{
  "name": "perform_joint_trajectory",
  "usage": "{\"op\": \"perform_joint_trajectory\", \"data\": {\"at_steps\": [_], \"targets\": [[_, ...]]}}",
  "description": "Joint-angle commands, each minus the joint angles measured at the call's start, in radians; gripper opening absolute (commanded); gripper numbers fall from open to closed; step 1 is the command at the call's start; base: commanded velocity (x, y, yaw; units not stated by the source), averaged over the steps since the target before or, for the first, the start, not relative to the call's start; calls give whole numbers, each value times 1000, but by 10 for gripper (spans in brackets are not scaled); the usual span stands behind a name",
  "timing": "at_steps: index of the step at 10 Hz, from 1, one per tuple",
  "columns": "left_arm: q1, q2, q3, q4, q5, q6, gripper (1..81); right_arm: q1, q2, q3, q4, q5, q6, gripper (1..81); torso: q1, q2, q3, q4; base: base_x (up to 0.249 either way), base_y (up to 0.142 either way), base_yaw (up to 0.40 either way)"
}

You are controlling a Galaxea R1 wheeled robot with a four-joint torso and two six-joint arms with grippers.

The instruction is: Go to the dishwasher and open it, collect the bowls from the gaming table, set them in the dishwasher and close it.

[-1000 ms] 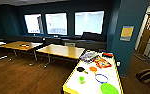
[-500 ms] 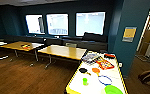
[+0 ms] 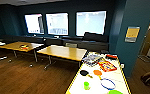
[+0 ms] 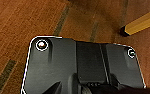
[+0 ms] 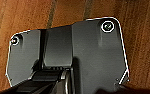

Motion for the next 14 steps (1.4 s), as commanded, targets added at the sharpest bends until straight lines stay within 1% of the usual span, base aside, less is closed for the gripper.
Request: {"op": "perform_joint_trajectory", "data": {"at_steps": [1,4,11,14], "targets": [[-58,-2,-1,2,40,3,811,58,4,1,-4,-47,-3,811,0,0,0,0,139,0,0],[-58,0,-1,2,40,3,811,56,4,1,-4,-47,-3,811,1,0,0,0,119,0,0],[-58,0,-1,1,40,3,811,54,4,-1,-4,-47,-3,811,1,0,0,0,85,0,0],[-58,1,-1,-1,40,3,811,54,4,-1,-4,-47,-3,811,1,1,0,0,0,0,0]]}}
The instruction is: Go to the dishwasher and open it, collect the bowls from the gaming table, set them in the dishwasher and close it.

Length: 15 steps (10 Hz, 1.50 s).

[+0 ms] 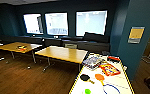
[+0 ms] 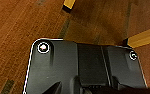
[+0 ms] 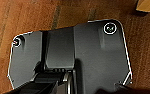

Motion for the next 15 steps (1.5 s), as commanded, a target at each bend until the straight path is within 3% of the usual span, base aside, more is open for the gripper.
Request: {"op": "perform_joint_trajectory", "data": {"at_steps": [1,7,15], "targets": [[-54,2,2,0,43,2,811,50,1,-1,-3,-50,-3,811,0,0,0,0,0,0,0],[-54,1,-1,0,43,4,811,50,-1,-1,-3,-50,-1,811,-2,-2,1,0,31,0,-14],[-54,-2,2,-5,43,2,811,50,-1,-1,-4,-50,-3,811,-1,0,0,0,0,0,-194]]}}
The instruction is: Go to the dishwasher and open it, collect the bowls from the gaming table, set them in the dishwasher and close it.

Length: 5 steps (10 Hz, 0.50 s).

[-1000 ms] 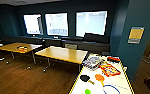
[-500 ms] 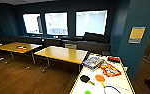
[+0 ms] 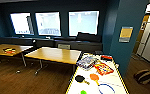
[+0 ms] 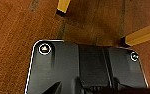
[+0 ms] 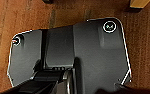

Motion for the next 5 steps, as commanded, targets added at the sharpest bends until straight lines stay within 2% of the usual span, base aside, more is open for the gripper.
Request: {"op": "perform_joint_trajectory", "data": {"at_steps": [1,4,5], "targets": [[-50,0,2,-4,45,3,811,55,1,-1,-3,-49,-3,811,0,0,0,0,0,0,-234],[-49,-2,2,-4,45,3,811,55,-1,-1,-2,-49,-2,811,0,0,0,0,0,0,-225],[-50,-2,2,-5,45,1,811,55,-1,-1,-2,-48,-2,811,0,0,0,0,112,-119,0]]}}
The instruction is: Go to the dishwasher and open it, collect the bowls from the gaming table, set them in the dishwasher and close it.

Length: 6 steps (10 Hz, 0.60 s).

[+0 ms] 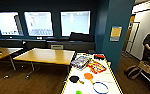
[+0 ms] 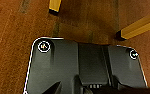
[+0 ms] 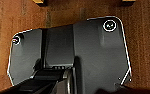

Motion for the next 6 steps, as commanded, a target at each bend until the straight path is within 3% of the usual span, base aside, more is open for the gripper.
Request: {"op": "perform_joint_trajectory", "data": {"at_steps": [1,6], "targets": [[-56,-1,2,-4,43,1,811,57,-1,-1,4,-47,1,811,0,0,0,0,127,-77,0],[-54,-6,4,1,43,-2,811,54,-21,8,-2,-47,-5,811,0,0,0,0,0,0,0]]}}
